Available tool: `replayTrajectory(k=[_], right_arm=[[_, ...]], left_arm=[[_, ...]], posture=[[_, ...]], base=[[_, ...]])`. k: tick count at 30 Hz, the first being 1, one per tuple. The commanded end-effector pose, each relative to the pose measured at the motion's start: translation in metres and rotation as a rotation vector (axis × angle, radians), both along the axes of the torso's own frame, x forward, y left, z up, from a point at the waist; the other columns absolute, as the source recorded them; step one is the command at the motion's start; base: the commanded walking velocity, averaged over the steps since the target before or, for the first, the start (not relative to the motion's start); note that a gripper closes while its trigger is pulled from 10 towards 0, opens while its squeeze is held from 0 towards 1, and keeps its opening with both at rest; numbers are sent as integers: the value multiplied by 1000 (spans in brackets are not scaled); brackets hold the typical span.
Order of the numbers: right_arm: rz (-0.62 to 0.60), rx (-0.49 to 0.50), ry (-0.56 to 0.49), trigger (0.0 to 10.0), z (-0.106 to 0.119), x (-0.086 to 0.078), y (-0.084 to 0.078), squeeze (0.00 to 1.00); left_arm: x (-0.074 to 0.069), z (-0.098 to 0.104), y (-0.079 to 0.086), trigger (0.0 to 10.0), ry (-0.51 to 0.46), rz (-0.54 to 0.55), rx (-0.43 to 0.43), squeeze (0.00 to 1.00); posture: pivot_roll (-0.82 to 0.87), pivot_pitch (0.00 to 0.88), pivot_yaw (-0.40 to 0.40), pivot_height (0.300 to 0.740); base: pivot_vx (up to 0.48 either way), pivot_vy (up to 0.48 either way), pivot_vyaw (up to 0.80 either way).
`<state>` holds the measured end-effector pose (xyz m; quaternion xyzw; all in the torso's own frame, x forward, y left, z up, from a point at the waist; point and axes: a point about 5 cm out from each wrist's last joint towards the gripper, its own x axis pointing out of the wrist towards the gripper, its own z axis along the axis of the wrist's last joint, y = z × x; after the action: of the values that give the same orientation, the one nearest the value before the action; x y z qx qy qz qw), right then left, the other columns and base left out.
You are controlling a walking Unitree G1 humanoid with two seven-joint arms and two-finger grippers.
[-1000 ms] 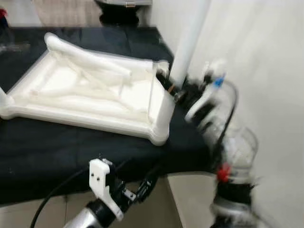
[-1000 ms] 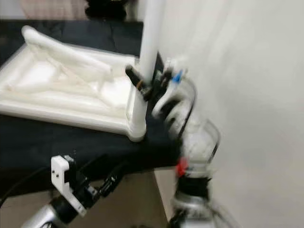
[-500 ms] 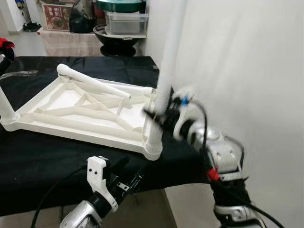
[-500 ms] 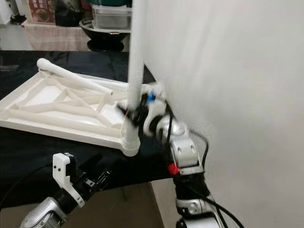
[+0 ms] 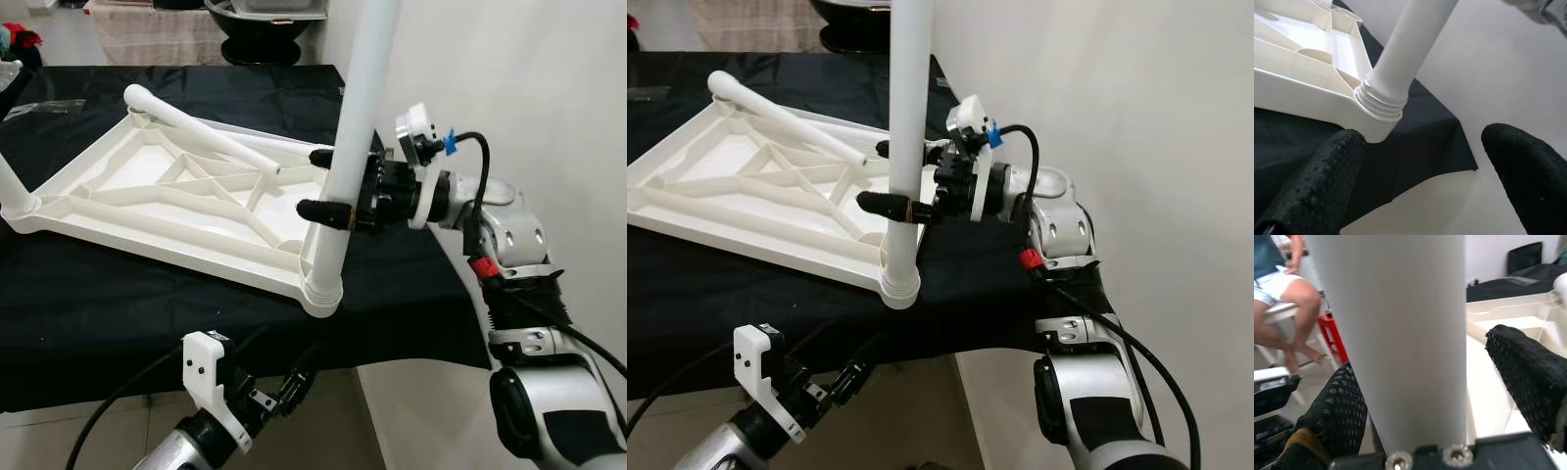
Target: Building children table
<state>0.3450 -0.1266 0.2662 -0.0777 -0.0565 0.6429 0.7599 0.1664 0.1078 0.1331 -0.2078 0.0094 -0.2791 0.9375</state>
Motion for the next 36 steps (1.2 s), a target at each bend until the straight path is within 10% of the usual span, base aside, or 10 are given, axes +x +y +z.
replayTrajectory(k=[1,4,6,7,10,11,18,25,27,36], right_arm=[[33,-2,-29,10000,11,2,-7,1000],[45,5,-36,10000,18,4,-12,1000],[67,1,-55,10000,24,6,-17,706],[92,16,-59,3255,31,6,-22,0],[92,16,-59,3255,31,6,-22,0],[112,21,-61,0,36,8,-27,0],[166,38,-54,0,39,-3,-38,0],[-129,40,-26,0,12,-5,-31,0],[-912,-37,160,0,-75,-11,2,0],[-951,-46,214,0,-91,5,58,0]], left_arm=[[-6,2,-2,10000,11,-17,1,0],[-9,4,-2,10000,14,-22,-1,0],[-13,6,-2,10000,19,-27,-3,0],[-16,7,-3,10000,22,-31,-4,0],[-16,7,-3,10000,22,-31,-4,0],[-18,9,-3,10000,25,-33,-5,0],[-16,8,-3,10000,30,-38,-11,0],[-6,2,-3,10000,33,-32,-10,0],[11,-8,4,10000,26,-11,-9,0],[46,-23,9,10000,25,24,1,0]], posture=[[129,180,-106,740],[133,188,-100,740],[136,198,-95,740],[135,202,-92,740],[135,202,-92,740],[135,203,-91,740],[97,181,-92,740],[72,127,-130,740],[-5,14,-150,740],[5,0,-141,740]], base=[[0,0,0],[0,0,0],[0,0,0],[0,0,0],[0,0,0],[0,0,0],[0,0,0],[0,0,0],[0,0,0],[0,0,0]])
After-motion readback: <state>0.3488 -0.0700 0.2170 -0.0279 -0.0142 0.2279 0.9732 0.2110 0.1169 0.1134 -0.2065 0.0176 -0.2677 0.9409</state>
